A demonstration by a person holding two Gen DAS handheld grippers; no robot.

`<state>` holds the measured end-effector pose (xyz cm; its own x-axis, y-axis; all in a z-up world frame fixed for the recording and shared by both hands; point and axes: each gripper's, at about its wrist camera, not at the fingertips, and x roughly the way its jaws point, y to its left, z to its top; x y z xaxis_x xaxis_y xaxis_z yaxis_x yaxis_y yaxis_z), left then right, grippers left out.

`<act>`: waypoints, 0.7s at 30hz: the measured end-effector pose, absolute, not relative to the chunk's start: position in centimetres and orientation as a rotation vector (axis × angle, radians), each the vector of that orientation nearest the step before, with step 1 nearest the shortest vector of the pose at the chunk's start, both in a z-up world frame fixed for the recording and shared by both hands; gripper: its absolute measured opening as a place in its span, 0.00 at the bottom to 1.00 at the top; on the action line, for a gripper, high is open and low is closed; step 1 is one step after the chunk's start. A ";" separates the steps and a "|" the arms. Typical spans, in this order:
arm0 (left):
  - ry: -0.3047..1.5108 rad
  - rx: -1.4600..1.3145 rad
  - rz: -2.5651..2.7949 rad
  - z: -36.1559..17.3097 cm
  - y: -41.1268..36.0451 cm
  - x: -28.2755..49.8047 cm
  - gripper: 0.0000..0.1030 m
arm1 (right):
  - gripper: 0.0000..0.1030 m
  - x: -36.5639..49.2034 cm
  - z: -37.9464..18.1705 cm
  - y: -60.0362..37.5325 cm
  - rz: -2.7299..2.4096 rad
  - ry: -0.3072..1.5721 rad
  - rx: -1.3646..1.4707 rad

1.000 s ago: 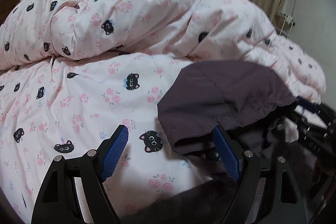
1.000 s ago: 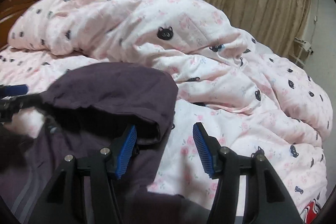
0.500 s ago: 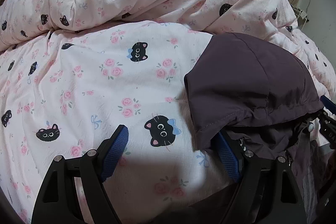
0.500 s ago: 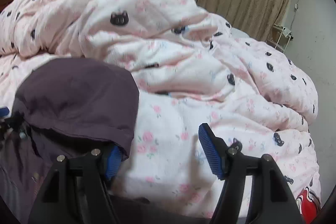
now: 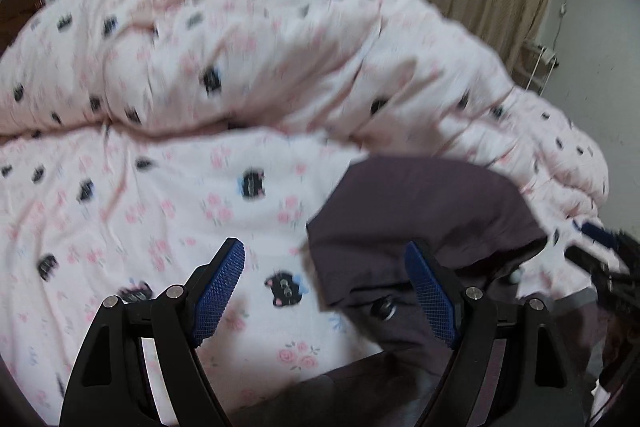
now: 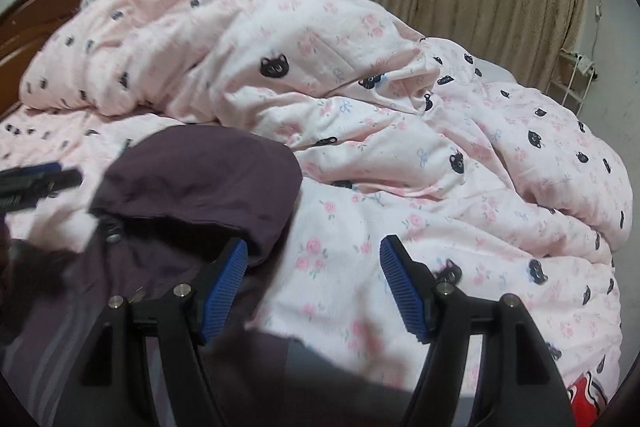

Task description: Fold clothes

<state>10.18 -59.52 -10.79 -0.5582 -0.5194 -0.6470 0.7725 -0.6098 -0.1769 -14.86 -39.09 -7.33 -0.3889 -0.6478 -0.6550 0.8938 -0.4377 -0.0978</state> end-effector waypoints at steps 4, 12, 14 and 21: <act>0.502 0.629 -2.166 -7.4 -58.9 11.8 0.77 | 0.68 -12.3 -6.5 -36.1 -1.927 0.543 0.674; 0.478 0.601 -2.057 -5.6 -54.8 20.5 0.77 | 0.68 -5.6 -8.9 -31.5 -1.814 0.633 0.731; 0.451 0.620 -2.022 -6.0 -53.3 23.2 0.77 | 0.68 -3.5 -9.7 -30.6 -1.791 0.672 0.712; 0.389 0.639 -1.911 -9.1 -49.1 33.2 0.77 | 0.68 3.3 -11.4 -28.2 -1.713 0.753 0.640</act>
<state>33.23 -49.07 -9.14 -0.3209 -0.7393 -0.5920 0.9119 -0.4100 0.0176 3.29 -28.20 -11.41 -0.2491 -0.6236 -0.7410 0.9676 -0.1930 -0.1629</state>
